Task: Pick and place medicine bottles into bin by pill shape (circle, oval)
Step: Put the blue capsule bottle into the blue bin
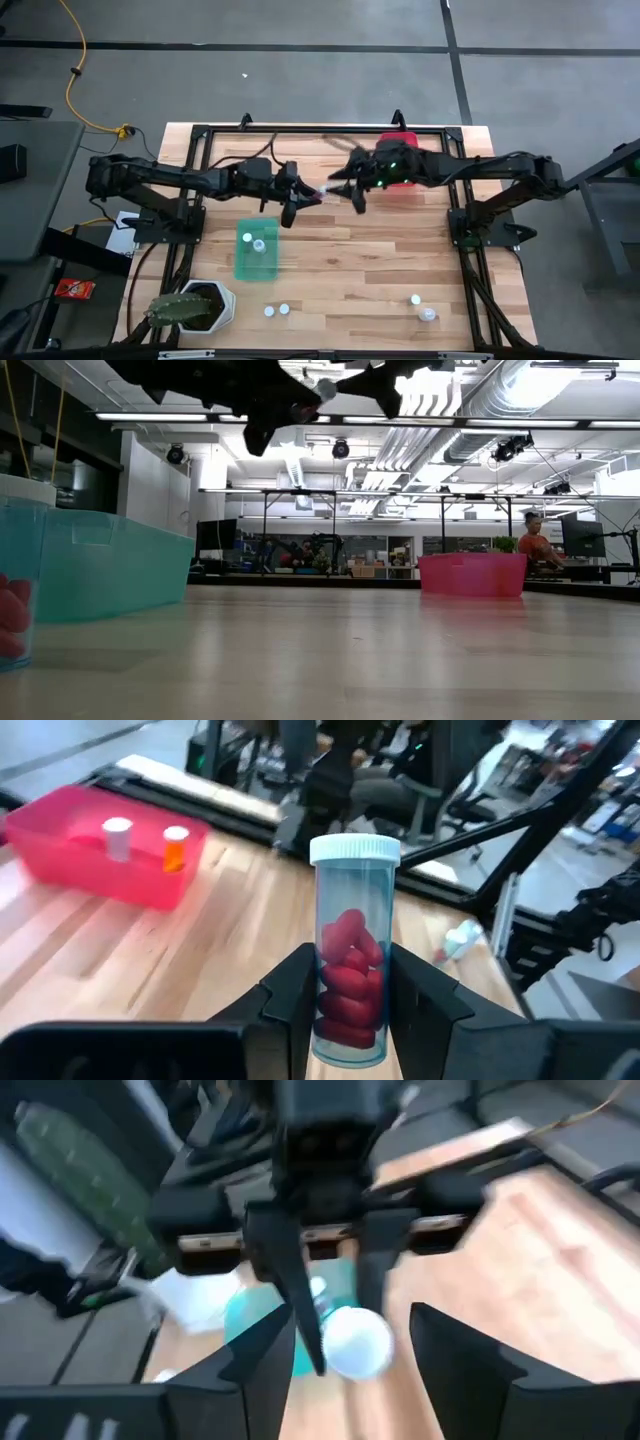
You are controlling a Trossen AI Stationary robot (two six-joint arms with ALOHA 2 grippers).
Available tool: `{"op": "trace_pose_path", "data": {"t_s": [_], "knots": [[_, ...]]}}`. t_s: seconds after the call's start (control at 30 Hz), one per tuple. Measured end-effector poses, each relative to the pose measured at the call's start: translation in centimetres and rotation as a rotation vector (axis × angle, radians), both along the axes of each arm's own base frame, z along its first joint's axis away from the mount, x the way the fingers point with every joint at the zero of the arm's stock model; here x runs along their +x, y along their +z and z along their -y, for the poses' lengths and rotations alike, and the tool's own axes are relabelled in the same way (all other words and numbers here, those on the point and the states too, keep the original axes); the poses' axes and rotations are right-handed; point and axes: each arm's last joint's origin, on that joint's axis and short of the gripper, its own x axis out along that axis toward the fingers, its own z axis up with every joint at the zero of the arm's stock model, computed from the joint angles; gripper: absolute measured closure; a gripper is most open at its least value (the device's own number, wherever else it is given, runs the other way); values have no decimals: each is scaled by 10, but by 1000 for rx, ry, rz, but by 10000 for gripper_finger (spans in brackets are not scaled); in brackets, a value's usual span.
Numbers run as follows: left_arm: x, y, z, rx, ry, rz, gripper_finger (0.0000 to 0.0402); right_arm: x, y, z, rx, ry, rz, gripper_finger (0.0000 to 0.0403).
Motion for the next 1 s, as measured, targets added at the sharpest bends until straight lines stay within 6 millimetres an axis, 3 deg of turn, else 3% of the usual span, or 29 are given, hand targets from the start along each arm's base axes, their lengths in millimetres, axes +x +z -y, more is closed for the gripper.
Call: {"op": "trace_pose_path", "data": {"t_s": [0.27,0.43,0.57,0.73,1.0], "knots": [[-43,36,-10,49,60,36,309,-32,33,19,-56,-106,110,203],[-72,62,-2,71,66,120,309,-40,38,22,-57,-123,122,203],[-91,71,9,38,50,168,309,-42,36,22,-61,-125,95,203],[-107,59,25,-52,8,187,309,-42,35,22,-61,-125,78,202],[-118,11,52,-194,-1,69,309,-42,34,22,-60,-125,70,202]]}}
